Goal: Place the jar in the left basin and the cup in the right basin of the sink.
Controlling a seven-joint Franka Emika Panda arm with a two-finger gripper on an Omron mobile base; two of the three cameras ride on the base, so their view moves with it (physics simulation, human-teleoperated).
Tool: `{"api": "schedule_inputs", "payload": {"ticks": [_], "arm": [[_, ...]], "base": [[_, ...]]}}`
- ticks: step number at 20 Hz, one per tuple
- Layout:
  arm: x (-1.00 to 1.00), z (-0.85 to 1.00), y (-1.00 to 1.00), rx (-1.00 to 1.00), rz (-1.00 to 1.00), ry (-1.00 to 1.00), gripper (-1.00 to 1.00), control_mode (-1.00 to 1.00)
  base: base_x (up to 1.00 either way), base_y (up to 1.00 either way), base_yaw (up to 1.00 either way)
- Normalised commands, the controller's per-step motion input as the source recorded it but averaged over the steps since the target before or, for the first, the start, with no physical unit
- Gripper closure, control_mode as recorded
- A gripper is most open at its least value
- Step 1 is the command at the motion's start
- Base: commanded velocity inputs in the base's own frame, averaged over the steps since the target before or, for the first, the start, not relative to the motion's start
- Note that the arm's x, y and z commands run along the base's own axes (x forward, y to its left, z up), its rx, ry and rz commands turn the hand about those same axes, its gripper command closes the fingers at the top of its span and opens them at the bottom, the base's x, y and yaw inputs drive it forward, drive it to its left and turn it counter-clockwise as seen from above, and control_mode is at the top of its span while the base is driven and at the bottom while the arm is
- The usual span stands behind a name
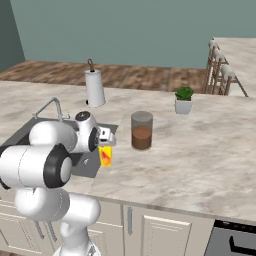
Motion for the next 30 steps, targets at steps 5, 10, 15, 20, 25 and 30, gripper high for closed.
{"api": "schedule_inputs", "payload": {"ticks": [5,10,15,20,25,30], "arm": [[0.19,0.02,0.37,0.0,0.0,-0.01,1.0,-1.0],[0.03,0.0,0.29,0.0,-0.01,-0.08,1.0,-1.0],[0.0,0.0,0.24,0.0,-0.01,-0.12,1.0,-1.0],[0.11,0.0,0.21,0.0,-0.01,-0.09,1.0,-1.0],[0.24,0.0,0.24,0.0,-0.02,-0.07,1.0,-1.0],[0.29,0.0,0.26,0.0,-0.02,-0.03,1.0,-1.0]], "base": [[0.0,0.0,0.0],[0.0,0.0,0.0],[0.0,0.0,0.0],[0.0,0.0,0.0],[0.0,0.0,0.0],[0.0,0.0,0.0]]}}
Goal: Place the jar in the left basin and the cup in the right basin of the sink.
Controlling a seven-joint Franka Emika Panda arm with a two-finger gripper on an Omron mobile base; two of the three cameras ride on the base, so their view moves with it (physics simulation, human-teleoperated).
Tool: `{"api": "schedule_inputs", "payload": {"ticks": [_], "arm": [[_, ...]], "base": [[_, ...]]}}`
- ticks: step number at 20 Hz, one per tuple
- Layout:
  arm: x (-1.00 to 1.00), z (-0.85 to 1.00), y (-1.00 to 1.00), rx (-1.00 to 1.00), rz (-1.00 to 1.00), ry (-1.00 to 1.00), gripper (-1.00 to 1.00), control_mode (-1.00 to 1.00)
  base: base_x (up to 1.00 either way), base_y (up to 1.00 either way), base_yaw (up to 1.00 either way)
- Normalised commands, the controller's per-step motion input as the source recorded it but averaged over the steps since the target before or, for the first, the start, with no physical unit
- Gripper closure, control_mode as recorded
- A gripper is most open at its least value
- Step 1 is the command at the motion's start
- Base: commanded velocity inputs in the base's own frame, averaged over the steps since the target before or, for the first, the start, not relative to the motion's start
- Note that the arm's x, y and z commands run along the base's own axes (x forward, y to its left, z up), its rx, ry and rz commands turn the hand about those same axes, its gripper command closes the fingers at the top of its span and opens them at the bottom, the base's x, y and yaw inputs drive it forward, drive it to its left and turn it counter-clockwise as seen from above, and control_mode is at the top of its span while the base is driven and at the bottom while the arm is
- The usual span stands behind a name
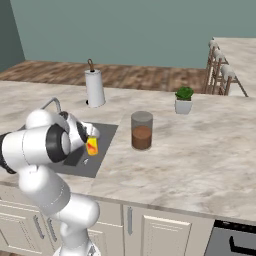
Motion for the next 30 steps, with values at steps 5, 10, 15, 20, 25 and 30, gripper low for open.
{"api": "schedule_inputs", "payload": {"ticks": [5,10,15,20,25,30], "arm": [[0.19,0.0,0.26,0.0,-0.02,-0.01,1.0,-1.0],[0.01,-0.13,0.16,0.0,-0.01,0.0,1.0,-1.0],[0.1,-0.19,0.07,0.0,-0.01,0.0,1.0,-1.0],[0.2,-0.17,0.04,0.0,-0.04,0.0,1.0,-1.0],[0.16,-0.03,0.13,0.0,-0.05,-0.03,1.0,-1.0],[0.1,-0.02,0.11,0.0,-0.03,-0.04,1.0,-1.0]], "base": [[0.0,0.0,0.0],[0.0,0.0,0.0],[0.0,0.0,0.0],[0.0,0.0,0.0],[0.0,0.0,0.0],[0.0,0.0,0.0]]}}
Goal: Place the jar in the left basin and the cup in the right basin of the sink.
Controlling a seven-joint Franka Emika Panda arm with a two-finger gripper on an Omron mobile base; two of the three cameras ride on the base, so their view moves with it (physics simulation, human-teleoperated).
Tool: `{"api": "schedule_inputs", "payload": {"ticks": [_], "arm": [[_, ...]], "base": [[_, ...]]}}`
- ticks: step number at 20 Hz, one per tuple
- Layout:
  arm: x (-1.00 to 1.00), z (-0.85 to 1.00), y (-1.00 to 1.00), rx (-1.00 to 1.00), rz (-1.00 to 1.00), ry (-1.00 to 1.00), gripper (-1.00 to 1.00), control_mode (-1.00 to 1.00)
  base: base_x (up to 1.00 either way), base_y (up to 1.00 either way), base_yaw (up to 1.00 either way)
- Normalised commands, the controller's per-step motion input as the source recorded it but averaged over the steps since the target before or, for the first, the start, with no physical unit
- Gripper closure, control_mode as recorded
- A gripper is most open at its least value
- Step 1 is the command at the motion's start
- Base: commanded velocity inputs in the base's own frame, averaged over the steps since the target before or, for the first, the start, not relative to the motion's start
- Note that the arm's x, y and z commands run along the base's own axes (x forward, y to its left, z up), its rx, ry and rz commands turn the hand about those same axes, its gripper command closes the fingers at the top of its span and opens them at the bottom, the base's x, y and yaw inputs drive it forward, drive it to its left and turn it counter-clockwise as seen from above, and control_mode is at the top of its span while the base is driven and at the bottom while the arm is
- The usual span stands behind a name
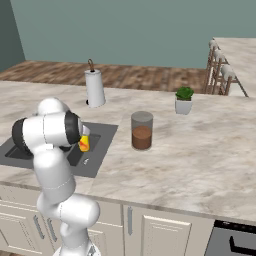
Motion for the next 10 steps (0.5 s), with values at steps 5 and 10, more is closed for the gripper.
{"api": "schedule_inputs", "payload": {"ticks": [5,10], "arm": [[0.12,-0.18,0.02,0.0,-0.03,-0.01,1.0,-1.0],[0.11,-0.41,0.0,0.0,-0.03,0.0,1.0,-1.0]], "base": [[0.0,0.0,0.0],[0.0,0.0,0.0]]}}
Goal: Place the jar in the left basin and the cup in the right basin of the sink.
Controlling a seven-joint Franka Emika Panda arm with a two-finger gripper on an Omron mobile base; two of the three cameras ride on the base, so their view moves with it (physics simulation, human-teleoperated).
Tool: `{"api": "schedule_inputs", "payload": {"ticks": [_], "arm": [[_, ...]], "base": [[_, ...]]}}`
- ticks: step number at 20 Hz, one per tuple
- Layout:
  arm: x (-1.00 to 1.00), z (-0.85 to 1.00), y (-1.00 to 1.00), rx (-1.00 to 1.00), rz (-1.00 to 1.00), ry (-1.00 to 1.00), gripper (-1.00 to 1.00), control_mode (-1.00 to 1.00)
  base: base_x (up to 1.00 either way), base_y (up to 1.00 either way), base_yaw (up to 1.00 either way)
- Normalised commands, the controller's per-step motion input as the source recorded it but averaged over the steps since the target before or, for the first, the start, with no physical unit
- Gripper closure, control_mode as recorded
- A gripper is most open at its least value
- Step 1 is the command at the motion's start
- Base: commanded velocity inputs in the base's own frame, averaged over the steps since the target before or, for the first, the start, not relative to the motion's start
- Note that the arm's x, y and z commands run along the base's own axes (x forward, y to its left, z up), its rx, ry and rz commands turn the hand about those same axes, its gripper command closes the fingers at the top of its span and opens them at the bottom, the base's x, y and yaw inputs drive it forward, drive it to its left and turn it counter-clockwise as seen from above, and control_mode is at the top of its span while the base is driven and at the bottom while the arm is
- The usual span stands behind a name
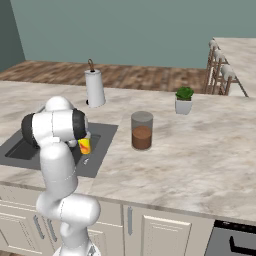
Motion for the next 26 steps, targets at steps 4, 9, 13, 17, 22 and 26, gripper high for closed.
{"api": "schedule_inputs", "payload": {"ticks": [4,9,13,17,22,26], "arm": [[0.13,-0.41,0.0,0.0,-0.03,0.0,1.0,-1.0],[0.19,-0.43,0.0,0.0,-0.03,0.0,1.0,-1.0],[0.27,-0.41,0.0,0.0,-0.02,0.0,1.0,-1.0],[0.29,-0.4,0.0,0.0,-0.02,0.0,1.0,-1.0],[0.25,-0.42,0.0,0.0,-0.02,0.0,1.0,-1.0],[0.21,-0.41,0.0,0.0,-0.03,0.0,1.0,-1.0]], "base": [[0.0,0.0,0.0],[0.0,0.0,0.0],[0.0,0.0,0.0],[0.0,0.0,0.0],[0.0,0.0,0.0],[0.0,0.0,0.0]]}}
